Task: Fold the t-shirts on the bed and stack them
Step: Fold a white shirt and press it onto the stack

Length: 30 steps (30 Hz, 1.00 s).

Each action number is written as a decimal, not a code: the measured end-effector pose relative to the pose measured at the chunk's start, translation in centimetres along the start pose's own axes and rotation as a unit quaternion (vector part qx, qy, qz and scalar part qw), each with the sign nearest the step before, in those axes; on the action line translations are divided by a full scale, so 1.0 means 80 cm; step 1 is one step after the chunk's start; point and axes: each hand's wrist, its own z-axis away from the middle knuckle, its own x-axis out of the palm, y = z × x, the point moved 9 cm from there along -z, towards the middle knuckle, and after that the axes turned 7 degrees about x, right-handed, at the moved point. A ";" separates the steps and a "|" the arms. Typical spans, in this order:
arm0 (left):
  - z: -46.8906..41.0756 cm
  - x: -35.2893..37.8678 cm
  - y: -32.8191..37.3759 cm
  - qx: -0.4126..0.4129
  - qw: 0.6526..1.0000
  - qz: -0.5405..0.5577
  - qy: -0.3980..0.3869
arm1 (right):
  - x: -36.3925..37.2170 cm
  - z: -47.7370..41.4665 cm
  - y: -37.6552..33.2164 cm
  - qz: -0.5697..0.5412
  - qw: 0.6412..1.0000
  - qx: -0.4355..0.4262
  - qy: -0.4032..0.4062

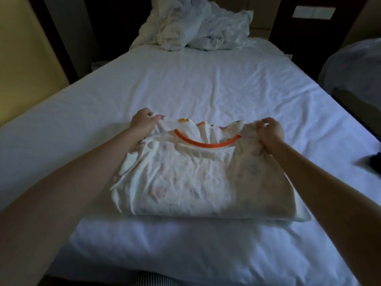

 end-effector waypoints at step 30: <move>0.024 -0.012 0.099 0.274 0.948 -0.141 -0.080 | -0.020 0.040 -0.093 0.209 0.948 -0.238 0.024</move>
